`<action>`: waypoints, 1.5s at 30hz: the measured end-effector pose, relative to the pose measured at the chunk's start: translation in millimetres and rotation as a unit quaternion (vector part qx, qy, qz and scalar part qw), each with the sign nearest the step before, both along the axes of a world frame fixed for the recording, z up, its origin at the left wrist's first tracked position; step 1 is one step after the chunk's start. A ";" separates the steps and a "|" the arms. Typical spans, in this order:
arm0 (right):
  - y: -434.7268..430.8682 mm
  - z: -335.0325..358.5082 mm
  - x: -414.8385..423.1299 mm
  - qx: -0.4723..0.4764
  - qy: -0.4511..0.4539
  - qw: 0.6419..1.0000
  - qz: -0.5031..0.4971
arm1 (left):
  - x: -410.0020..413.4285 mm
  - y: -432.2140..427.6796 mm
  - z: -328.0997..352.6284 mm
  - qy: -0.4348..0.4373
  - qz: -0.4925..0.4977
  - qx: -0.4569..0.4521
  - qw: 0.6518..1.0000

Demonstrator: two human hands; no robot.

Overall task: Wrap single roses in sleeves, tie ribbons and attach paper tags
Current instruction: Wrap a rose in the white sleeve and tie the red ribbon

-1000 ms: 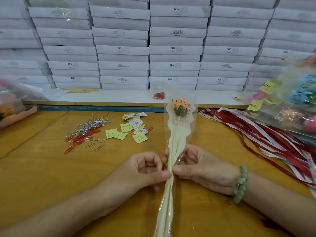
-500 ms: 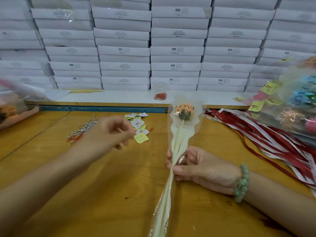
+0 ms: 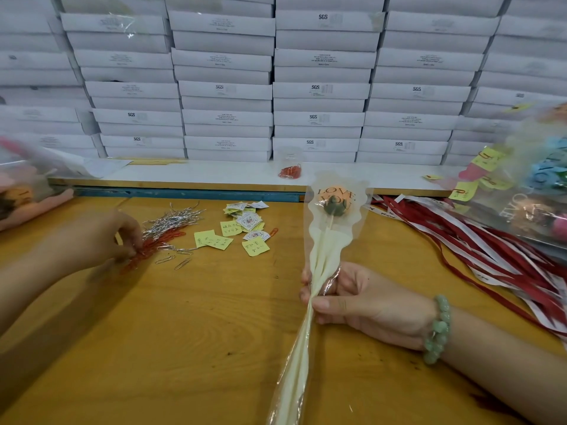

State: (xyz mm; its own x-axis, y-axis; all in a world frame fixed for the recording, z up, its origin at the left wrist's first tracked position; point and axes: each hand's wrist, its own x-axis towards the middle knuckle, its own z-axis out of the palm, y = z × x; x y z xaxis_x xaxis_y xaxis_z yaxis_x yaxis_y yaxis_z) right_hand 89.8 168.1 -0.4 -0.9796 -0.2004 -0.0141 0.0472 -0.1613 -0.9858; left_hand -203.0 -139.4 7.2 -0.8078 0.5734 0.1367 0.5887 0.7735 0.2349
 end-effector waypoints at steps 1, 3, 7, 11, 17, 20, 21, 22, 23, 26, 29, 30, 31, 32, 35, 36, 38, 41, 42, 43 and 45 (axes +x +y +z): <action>-0.3 0.1 0.1 0.002 -0.001 1.000 0.000 | -1.3 0.1 -1.1 0.000 0.001 -0.001 1.000; -0.5 0.4 0.3 0.005 -0.001 1.000 0.000 | -1.0 1.9 -1.5 -0.002 0.000 0.002 1.000; -1.0 1.4 -0.1 0.009 -0.002 1.000 -0.001 | 5.6 6.9 -0.7 0.014 0.002 -0.001 1.000; -0.8 1.1 0.1 0.010 -0.005 1.000 -0.001 | 9.5 11.8 2.5 0.033 -0.003 -0.066 0.997; -0.1 1.0 0.1 -0.002 -0.006 1.000 0.003 | 10.0 8.2 2.7 0.091 0.005 -0.095 0.991; 0.0 0.9 -0.3 -0.003 -0.006 1.000 0.001 | 21.1 14.5 16.6 0.130 0.004 -0.051 0.990; 0.0 0.8 -0.5 -0.005 -0.006 1.000 0.000 | 30.5 20.6 23.5 0.146 -0.007 -0.019 0.989; -0.1 0.8 -0.2 -0.007 -0.006 1.000 -0.001 | 42.7 28.3 30.8 0.148 -0.025 0.018 0.989; -0.2 1.1 -0.3 -0.007 -0.007 1.000 -0.002 | 57.6 37.6 38.0 0.126 -0.051 0.058 0.989; -0.7 0.9 -0.3 -0.004 -0.005 1.000 -0.007 | 113.2 71.0 49.3 0.023 -0.148 0.168 0.974; -1.5 1.4 -0.5 -0.002 0.002 1.000 -0.010 | 169.5 99.4 42.1 -0.006 -0.242 0.235 0.941; -1.8 1.6 -0.3 -0.002 0.003 1.000 -0.011 | 183.8 105.1 37.8 -0.012 -0.272 0.246 0.930; -2.1 1.6 -0.2 -0.003 0.005 1.000 -0.010 | 194.8 109.1 33.1 -0.023 -0.297 0.252 0.921; -2.5 1.7 0.0 -0.006 0.006 1.000 -0.009 | 202.2 111.2 28.4 -0.042 -0.314 0.257 0.913; -3.6 2.0 1.0 -0.001 0.010 1.000 -0.013 | 209.9 114.4 14.0 -0.100 -0.331 0.273 0.898; -3.9 2.2 1.2 0.000 0.008 1.000 -0.014 | 210.5 115.2 10.4 -0.106 -0.335 0.272 0.896; -3.9 2.8 1.6 -0.001 0.000 1.000 -0.015 | 210.1 115.2 6.6 -0.095 -0.340 0.278 0.894; -3.8 3.0 1.4 -0.003 -0.007 1.000 -0.014 | 208.5 112.9 6.7 -0.056 -0.347 0.280 0.893; -3.8 2.8 1.0 -0.005 -0.008 1.000 -0.013 | 208.8 112.1 7.4 -0.039 -0.352 0.273 0.894; -3.5 2.7 0.6 -0.008 -0.009 1.000 -0.011 | 209.6 111.5 8.1 -0.022 -0.357 0.262 0.896; -2.0 2.3 -0.3 -0.023 -0.017 1.000 -0.007 | 211.0 110.9 9.1 0.012 -0.365 0.236 0.901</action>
